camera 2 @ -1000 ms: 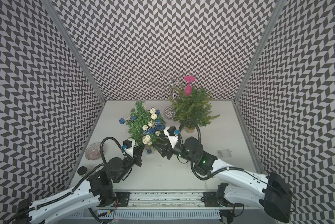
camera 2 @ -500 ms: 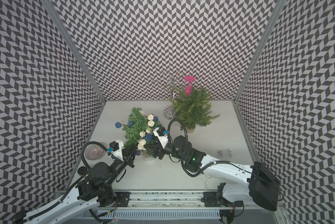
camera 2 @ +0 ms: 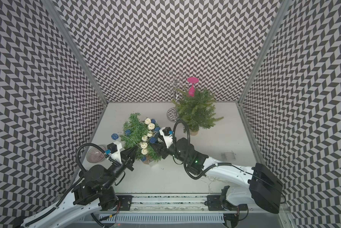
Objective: Wrap string light around the christmas tree
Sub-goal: Wrap the light string around the Christmas tree.
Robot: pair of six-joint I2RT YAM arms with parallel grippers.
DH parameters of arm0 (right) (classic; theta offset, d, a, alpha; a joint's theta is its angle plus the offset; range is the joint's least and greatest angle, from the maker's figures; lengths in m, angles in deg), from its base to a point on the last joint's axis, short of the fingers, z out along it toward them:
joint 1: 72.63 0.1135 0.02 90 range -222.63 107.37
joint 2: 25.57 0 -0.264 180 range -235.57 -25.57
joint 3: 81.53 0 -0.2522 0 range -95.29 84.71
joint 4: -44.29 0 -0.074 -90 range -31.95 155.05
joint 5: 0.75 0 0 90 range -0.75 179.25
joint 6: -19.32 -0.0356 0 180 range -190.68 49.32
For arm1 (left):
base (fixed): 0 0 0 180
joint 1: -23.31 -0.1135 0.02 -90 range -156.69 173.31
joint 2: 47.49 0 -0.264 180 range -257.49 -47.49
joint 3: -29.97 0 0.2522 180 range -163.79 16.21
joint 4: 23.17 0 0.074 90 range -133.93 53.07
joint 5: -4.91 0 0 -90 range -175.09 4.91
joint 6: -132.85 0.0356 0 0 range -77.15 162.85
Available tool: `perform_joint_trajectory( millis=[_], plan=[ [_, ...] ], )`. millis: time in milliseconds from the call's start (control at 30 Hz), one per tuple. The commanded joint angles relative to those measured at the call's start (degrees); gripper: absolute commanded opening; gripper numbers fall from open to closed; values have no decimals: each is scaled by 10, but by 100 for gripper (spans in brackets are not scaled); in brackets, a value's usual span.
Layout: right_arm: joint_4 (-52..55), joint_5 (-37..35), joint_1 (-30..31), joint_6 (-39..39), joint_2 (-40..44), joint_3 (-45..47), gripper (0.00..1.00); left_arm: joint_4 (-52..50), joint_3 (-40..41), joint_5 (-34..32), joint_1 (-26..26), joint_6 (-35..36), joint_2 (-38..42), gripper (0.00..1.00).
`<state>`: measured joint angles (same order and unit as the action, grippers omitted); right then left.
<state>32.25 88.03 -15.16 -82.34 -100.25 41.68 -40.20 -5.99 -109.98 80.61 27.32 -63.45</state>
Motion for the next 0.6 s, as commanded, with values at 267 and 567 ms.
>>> perform_joint_trajectory(
  millis=[267,567],
  plan=[
    [-34,2,-2,-4,-8,-3,63,26,-32,-80,-3,-10,-49,9],
    [-51,11,-2,-8,-49,-17,63,17,-2,-115,-30,-27,-29,9]
  ],
)
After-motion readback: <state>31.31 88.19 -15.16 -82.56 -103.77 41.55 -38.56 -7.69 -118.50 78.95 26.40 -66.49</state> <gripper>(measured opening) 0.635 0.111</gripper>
